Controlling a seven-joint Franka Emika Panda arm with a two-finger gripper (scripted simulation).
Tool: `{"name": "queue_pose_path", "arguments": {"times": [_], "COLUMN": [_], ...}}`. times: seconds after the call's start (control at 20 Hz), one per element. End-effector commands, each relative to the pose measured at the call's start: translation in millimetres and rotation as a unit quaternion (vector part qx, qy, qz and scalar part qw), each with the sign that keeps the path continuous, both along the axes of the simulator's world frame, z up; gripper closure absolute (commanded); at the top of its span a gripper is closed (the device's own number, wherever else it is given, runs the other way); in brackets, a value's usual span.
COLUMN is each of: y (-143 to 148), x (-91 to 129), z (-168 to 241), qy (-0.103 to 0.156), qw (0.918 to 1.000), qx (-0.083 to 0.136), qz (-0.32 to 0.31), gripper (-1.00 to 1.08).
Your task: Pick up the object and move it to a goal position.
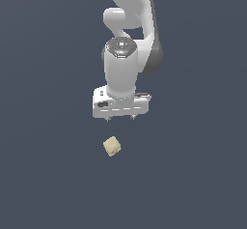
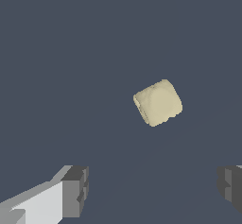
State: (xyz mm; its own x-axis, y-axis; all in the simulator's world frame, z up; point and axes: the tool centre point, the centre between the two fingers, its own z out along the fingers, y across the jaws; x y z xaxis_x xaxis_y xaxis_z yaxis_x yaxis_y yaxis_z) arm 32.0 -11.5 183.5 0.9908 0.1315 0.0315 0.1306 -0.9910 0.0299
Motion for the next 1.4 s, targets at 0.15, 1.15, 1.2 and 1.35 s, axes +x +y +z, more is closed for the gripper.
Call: {"name": "queue_pose_path", "arguments": {"times": [0.15,1.15,1.2,1.35], "y": [-7.7,-39.2,-39.8,-41.1], "x": [14.2,55.6,56.2,57.3], "z": [-17.7,-88.8,-90.2,-92.9], "qy": [0.005,0.020,0.020,0.020], "qw": [0.9987,0.9734,0.9726,0.9712], "qx": [-0.001,0.007,0.008,0.008], "qz": [0.051,0.228,0.231,0.237], "gripper": [-0.92,-0.92,-0.92,-0.92]}}
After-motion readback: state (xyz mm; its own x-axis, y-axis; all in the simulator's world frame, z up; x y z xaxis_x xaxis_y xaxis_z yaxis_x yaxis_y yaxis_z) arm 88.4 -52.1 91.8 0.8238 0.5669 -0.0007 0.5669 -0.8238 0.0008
